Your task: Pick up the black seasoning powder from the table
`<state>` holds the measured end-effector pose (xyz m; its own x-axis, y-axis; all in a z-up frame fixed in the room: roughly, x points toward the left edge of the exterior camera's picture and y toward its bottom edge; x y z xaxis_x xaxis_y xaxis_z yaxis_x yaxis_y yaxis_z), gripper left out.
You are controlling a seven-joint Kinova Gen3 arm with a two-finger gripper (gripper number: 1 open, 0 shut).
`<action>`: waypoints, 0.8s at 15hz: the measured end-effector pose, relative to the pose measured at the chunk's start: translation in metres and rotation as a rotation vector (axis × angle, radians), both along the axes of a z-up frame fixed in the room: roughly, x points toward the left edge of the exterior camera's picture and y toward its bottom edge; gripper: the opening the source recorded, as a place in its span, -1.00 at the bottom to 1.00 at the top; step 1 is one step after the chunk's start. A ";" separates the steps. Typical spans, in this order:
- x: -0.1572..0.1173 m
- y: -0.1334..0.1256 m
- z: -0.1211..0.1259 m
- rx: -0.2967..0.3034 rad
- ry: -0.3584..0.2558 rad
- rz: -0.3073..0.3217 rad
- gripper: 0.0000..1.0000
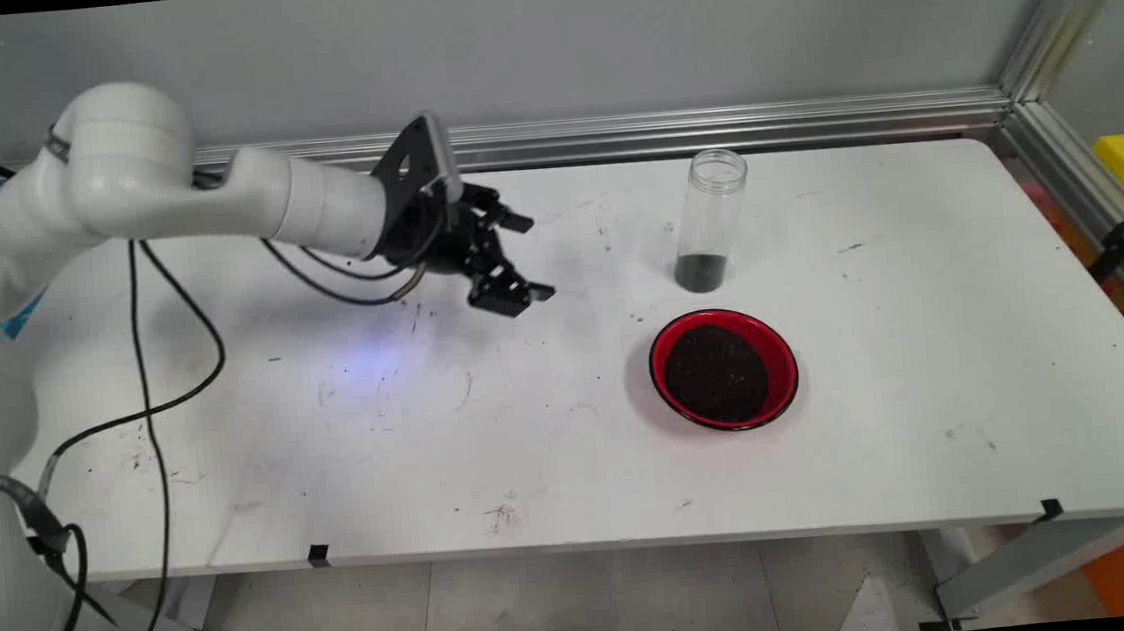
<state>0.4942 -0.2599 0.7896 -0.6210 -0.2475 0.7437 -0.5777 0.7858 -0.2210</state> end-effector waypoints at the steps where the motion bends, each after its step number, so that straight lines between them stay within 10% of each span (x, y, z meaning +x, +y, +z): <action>1: -0.005 -0.004 0.003 0.001 0.015 -0.001 1.00; 12: -0.054 -0.079 0.022 0.004 0.041 -0.027 1.00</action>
